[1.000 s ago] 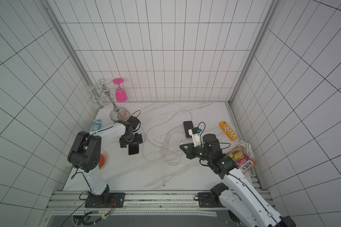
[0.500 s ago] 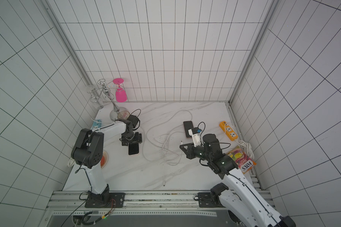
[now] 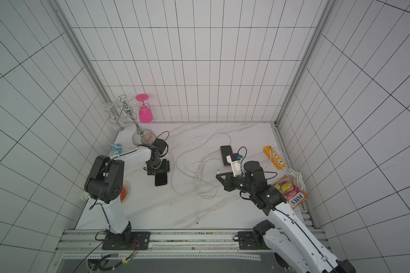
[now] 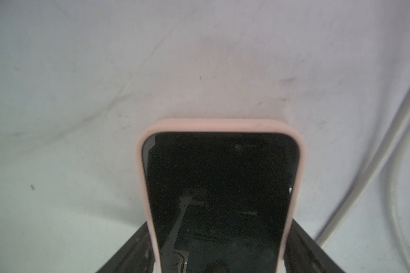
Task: Plug the charging cable into the phone
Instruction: Pick up the phone at the center of the board.
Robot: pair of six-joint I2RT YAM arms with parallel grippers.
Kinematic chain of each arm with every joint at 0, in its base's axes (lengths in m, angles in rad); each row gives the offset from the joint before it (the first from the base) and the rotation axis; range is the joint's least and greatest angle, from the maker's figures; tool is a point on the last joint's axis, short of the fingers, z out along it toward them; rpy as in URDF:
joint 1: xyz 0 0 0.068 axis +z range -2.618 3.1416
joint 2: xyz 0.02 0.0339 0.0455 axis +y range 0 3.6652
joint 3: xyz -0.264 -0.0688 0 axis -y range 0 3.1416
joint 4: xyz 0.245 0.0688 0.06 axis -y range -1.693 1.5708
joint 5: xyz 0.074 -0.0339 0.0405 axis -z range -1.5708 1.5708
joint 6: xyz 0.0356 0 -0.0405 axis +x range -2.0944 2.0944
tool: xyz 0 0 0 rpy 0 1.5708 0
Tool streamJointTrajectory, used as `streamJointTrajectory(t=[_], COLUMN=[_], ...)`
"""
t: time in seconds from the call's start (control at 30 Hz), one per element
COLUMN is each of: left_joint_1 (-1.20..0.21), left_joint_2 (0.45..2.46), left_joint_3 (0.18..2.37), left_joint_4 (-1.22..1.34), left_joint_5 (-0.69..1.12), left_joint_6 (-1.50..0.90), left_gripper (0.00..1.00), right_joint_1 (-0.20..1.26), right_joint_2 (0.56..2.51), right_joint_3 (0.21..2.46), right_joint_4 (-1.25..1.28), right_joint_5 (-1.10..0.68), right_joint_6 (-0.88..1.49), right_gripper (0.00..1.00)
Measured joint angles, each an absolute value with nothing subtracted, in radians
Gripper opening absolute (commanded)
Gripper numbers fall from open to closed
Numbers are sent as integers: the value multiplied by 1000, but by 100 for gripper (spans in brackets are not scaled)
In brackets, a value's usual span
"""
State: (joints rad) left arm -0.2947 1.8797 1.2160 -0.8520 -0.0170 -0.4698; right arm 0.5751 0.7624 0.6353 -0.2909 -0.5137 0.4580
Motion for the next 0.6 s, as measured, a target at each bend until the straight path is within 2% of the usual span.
streamJointTrajectory(t=[0.17,0.37,0.6], left_joint_1=[-293,-293,-308], left_joint_2=[1830,1653,1497], left_joint_3=[1169,1125,1150], left_joint_4=[-827,-824,-812], left_joint_5=[2,40,114], left_joint_6=[-497,-584,-702], left_gripper=[0,0,0], right_joint_1=[575,606,748], right_joint_2=[764,789,849], right_joint_3=[635,636,636], right_joint_4=[-290,-289,-252], right_joint_5=[-520,-535,-563], right_joint_6=[461,464,445], right_gripper=[0,0,0])
